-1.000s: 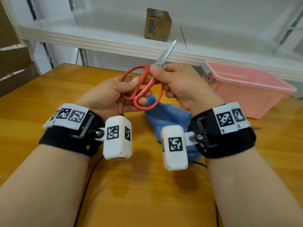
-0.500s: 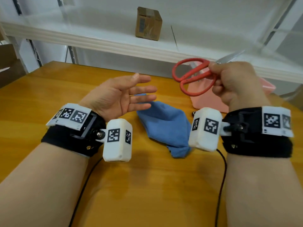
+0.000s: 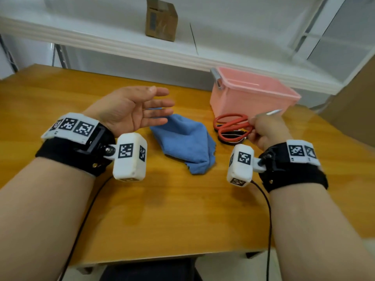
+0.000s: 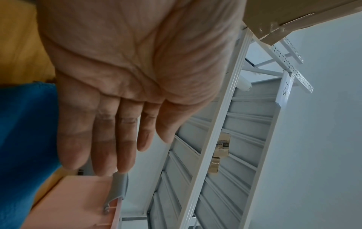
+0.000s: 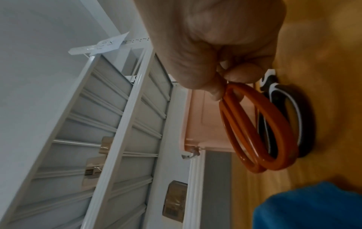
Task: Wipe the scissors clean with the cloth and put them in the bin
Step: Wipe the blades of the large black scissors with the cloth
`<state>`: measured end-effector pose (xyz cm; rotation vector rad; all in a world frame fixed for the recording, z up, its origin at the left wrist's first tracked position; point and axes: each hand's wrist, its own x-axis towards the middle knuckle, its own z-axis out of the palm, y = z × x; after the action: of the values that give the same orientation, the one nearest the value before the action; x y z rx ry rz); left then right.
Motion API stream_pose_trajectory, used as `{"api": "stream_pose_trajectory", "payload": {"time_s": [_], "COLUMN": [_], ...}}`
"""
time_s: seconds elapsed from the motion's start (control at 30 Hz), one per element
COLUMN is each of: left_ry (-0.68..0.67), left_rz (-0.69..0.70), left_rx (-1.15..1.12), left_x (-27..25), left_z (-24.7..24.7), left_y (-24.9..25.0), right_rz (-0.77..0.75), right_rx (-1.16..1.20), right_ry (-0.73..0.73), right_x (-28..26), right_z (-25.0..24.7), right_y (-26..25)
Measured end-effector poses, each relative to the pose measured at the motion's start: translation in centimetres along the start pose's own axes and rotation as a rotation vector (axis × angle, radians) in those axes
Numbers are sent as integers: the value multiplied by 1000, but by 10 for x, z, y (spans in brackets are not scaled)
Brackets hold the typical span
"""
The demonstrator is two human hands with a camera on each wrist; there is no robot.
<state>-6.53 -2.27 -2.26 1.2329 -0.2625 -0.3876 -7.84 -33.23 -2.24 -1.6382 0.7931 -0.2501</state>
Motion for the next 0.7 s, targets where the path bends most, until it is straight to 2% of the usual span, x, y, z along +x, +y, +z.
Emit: {"api": "stream_pose_trajectory", "payload": {"time_s": [0.37,0.47,0.6,0.7], "left_ry": [6,-1,-8,-8], "left_rz": [5,5,9,8], "left_rx": [-18,-23,-22,-29], "left_x": [0,0,1,1], "left_z": [-6,-7,-5,-6], "left_y": [2,1,0,0], "right_rz": [68,72,18,3], "right_rx": [-43,13,38,20], "right_ry": [62,46,-33,25], "right_x": [7,4,2,-1], "right_z": [11,8,6,5], "right_y": [6,7,14,12]}}
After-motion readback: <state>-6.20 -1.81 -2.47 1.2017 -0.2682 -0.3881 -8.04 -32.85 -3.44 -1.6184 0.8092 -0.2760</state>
